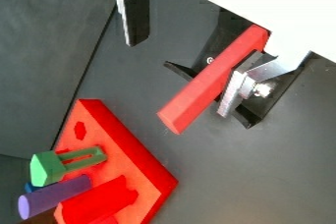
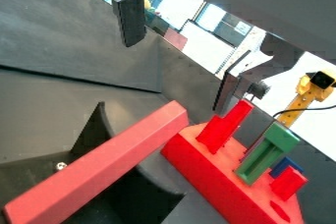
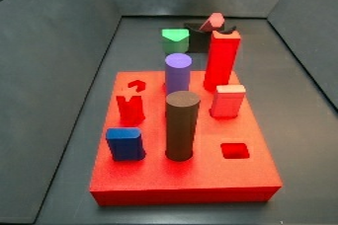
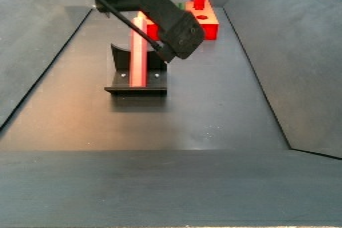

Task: Pick up the hexagon object. Move up. Place the hexagon object on the fixture. Regrasp the hexagon object. Move to above the board. Insert the hexagon object.
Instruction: Regrasp the hexagon object.

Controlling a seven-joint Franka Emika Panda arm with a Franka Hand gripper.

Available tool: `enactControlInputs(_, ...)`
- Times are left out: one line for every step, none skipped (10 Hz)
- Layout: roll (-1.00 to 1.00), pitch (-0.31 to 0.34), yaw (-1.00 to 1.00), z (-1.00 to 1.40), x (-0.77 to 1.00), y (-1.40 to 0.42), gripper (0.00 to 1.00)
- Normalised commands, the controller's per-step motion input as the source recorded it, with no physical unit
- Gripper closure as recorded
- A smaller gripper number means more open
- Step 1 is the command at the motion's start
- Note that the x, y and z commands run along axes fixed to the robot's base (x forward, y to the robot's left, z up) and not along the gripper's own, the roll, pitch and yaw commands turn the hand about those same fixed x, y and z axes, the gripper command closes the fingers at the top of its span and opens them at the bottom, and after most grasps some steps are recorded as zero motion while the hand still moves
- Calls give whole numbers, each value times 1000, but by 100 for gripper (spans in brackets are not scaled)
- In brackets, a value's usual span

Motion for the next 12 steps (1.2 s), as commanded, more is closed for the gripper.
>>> enactControlInputs(1000, 48, 9, 934, 12, -1000, 0)
enactControlInputs(1000, 41, 8, 934, -8, -1000, 0)
enactControlInputs(1000, 31, 8, 903, -59, -1000, 0)
enactControlInputs(1000, 25, 7, 804, -81, -950, 0)
enactControlInputs(1000, 20, 7, 432, -62, -654, 0)
enactControlInputs(1000, 19, 8, 272, -51, -525, 0)
enactControlInputs(1000, 15, 8, 39, -26, -266, 0)
enactControlInputs(1000, 13, 9, 36, -22, -77, 0)
enactControlInputs(1000, 10, 9, 42, -31, 3, 0)
enactControlInputs(1000, 5, 10, 12, -19, -20, 0)
enactControlInputs(1000, 1, 11, 3, -13, -29, 0)
enactControlInputs(1000, -4, 12, 17, -12, -18, 0)
